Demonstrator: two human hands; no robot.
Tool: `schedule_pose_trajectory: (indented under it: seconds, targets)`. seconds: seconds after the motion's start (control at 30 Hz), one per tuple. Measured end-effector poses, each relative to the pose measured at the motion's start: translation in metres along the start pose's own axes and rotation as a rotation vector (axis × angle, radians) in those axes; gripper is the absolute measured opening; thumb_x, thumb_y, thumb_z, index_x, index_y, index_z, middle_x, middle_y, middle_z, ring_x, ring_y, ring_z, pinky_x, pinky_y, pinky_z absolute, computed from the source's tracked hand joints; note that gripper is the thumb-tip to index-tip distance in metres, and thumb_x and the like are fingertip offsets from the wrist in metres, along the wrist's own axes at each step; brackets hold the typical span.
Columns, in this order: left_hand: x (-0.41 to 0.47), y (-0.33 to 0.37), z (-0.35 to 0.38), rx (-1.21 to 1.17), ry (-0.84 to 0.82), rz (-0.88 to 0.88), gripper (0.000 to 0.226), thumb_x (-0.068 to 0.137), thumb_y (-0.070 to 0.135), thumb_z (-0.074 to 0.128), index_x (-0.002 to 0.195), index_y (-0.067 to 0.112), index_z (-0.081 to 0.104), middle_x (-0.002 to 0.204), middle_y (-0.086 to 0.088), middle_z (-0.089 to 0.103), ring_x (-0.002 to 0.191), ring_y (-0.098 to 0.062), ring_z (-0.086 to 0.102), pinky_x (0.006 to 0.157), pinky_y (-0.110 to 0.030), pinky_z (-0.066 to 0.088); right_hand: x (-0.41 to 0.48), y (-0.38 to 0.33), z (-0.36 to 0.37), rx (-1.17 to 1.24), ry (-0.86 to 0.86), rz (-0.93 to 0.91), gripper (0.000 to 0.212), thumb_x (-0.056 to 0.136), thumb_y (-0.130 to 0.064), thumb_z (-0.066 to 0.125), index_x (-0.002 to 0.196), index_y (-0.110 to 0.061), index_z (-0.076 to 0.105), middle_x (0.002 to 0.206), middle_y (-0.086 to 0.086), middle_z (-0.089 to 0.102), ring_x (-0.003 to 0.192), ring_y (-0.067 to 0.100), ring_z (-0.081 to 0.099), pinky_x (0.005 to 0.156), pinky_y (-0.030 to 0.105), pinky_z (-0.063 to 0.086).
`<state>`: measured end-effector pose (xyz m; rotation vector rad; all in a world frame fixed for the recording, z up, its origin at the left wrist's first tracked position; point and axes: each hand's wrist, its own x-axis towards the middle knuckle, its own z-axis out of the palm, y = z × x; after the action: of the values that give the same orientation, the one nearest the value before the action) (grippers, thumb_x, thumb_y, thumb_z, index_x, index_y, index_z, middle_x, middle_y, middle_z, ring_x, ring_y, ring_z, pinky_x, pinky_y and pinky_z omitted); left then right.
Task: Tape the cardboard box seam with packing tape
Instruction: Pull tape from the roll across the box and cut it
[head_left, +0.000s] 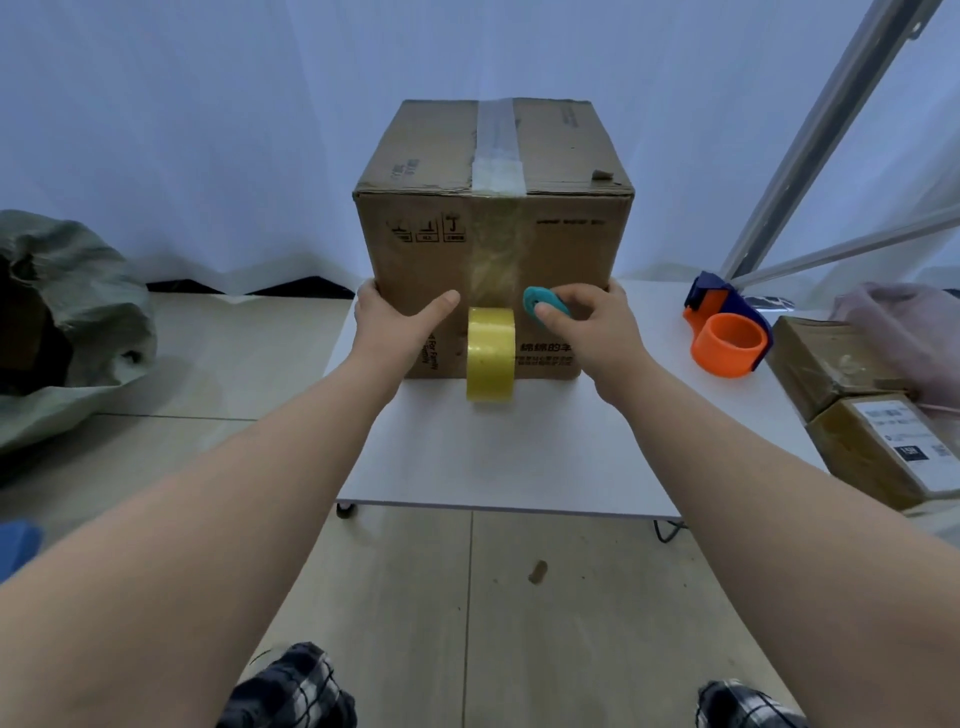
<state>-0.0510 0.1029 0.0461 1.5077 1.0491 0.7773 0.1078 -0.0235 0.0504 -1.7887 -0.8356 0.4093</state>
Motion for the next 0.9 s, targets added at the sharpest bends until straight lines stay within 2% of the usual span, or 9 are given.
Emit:
schedule_pose_trajectory:
  seconds: [0.13, 0.2, 0.27, 0.4, 0.5, 0.57, 0.67, 0.8, 0.9]
  targets:
    - [-0.011, 0.003, -0.005, 0.059, 0.014, -0.026, 0.094, 0.071, 0.043, 0.079, 0.141, 0.012, 0.024, 0.143, -0.004, 0.034, 0.127, -0.020, 0.042, 0.103, -0.032, 0.038, -0.016, -0.008, 0.000, -0.025, -0.046, 0.032, 0.020, 0.082, -0.024, 0.071, 0.100, -0.016, 0.068, 0.121, 0.007, 0.038, 0.098, 0.017, 0.051, 0.089, 0.024, 0.044]
    - [-0.019, 0.004, -0.012, 0.065, -0.013, -0.058, 0.097, 0.070, 0.045, 0.078, 0.142, 0.013, 0.022, 0.144, -0.003, 0.034, 0.129, -0.021, 0.041, 0.101, -0.032, 0.037, -0.025, -0.013, -0.001, -0.036, -0.059, 0.056, 0.018, 0.082, -0.026, 0.070, 0.099, -0.020, 0.067, 0.122, 0.007, 0.044, 0.096, 0.017, 0.053, 0.089, 0.028, 0.046]
    - [-0.027, 0.007, -0.020, 0.085, -0.062, -0.069, 0.093, 0.073, 0.045, 0.076, 0.142, 0.013, 0.023, 0.145, -0.003, 0.036, 0.129, -0.021, 0.042, 0.096, -0.030, 0.037, -0.031, -0.019, -0.004, -0.045, -0.071, 0.066, 0.021, 0.083, -0.026, 0.069, 0.103, -0.018, 0.066, 0.115, 0.008, 0.054, 0.096, 0.019, 0.055, 0.081, 0.028, 0.047]
    - [-0.041, 0.021, -0.032, 0.252, 0.054, -0.079, 0.067, 0.082, 0.046, 0.067, 0.128, 0.011, 0.034, 0.135, -0.008, 0.034, 0.111, -0.028, 0.048, 0.085, -0.033, 0.039, -0.039, -0.026, -0.009, -0.197, 0.000, 0.097, 0.025, 0.089, -0.024, 0.062, 0.111, -0.012, 0.061, 0.106, 0.007, 0.059, 0.093, 0.022, 0.056, 0.075, 0.030, 0.046]
    - [-0.046, 0.025, -0.030, 0.231, -0.047, -0.064, 0.044, 0.085, 0.044, 0.062, 0.110, 0.014, 0.041, 0.119, -0.008, 0.049, 0.109, -0.030, 0.054, 0.086, -0.038, 0.047, -0.043, -0.030, -0.008, -0.365, 0.085, 0.070, 0.026, 0.090, -0.026, 0.060, 0.111, -0.010, 0.061, 0.109, 0.010, 0.058, 0.093, 0.024, 0.057, 0.074, 0.031, 0.046]
    - [-0.051, 0.025, -0.023, 0.236, -0.161, -0.067, 0.040, 0.088, 0.041, 0.060, 0.115, 0.015, 0.046, 0.117, -0.008, 0.054, 0.110, -0.028, 0.055, 0.085, -0.036, 0.048, -0.045, -0.033, -0.008, -0.382, 0.073, 0.018, 0.026, 0.091, -0.027, 0.058, 0.111, -0.010, 0.060, 0.105, 0.008, 0.059, 0.088, 0.021, 0.055, 0.071, 0.029, 0.042]
    - [-0.056, 0.025, -0.012, 0.197, -0.217, -0.069, 0.052, 0.089, 0.038, 0.060, 0.132, 0.013, 0.044, 0.126, -0.007, 0.053, 0.113, -0.025, 0.054, 0.088, -0.034, 0.046, -0.046, -0.036, -0.007, -0.231, -0.024, -0.008, 0.025, 0.091, -0.027, 0.058, 0.109, -0.010, 0.058, 0.102, 0.010, 0.062, 0.078, 0.020, 0.060, 0.065, 0.028, 0.050]
    - [-0.054, 0.026, -0.002, 0.132, -0.234, -0.115, 0.055, 0.089, 0.038, 0.061, 0.135, 0.013, 0.043, 0.127, -0.008, 0.054, 0.114, -0.027, 0.054, 0.100, -0.043, 0.047, -0.043, -0.040, 0.000, -0.287, -0.116, -0.125, 0.028, 0.094, -0.024, 0.052, 0.119, -0.011, 0.056, 0.108, 0.008, 0.061, 0.086, 0.019, 0.056, 0.077, 0.032, 0.051]
    - [-0.052, 0.026, 0.004, 0.079, -0.240, -0.164, 0.045, 0.090, 0.036, 0.059, 0.129, 0.016, 0.048, 0.118, -0.009, 0.058, 0.104, -0.028, 0.059, 0.089, -0.042, 0.053, -0.040, -0.046, 0.003, -0.226, -0.175, -0.152, 0.030, 0.096, -0.018, 0.048, 0.125, -0.012, 0.052, 0.112, 0.007, 0.060, 0.086, 0.017, 0.057, 0.081, 0.036, 0.056]
